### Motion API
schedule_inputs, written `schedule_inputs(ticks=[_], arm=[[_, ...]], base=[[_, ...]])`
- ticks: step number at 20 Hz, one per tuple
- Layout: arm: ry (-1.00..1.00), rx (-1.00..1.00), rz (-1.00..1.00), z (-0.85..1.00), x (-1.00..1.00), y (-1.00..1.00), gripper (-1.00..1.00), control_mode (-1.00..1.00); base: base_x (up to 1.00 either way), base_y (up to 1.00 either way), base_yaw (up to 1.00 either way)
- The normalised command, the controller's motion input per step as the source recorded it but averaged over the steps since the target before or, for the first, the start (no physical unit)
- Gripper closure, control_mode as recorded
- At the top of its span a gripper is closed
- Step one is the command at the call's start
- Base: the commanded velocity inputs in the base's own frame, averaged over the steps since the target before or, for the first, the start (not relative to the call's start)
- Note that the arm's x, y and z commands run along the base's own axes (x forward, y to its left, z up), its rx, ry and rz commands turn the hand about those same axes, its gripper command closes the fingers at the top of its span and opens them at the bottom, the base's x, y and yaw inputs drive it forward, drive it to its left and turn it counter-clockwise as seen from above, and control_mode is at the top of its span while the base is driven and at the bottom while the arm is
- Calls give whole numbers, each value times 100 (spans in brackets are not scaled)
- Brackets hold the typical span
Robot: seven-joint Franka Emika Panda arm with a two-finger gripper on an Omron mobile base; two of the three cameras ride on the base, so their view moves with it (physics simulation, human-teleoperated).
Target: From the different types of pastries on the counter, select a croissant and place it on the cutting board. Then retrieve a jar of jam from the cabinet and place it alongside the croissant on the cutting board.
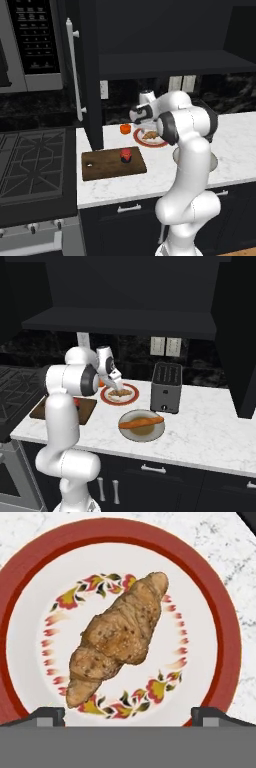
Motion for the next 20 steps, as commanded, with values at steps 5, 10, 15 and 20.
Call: schedule_inputs(ticks=[5,10,15,20], arm=[[0,0,-12,-30,3,-4,-100,-100],[0,0,-13,-15,25,-7,-100,-100],[0,0,-13,-2,31,-14,-100,-100],[0,0,-13,-2,19,-20,-100,-100]], base=[[0,0,0],[0,0,0],[0,0,0],[0,0,0]])
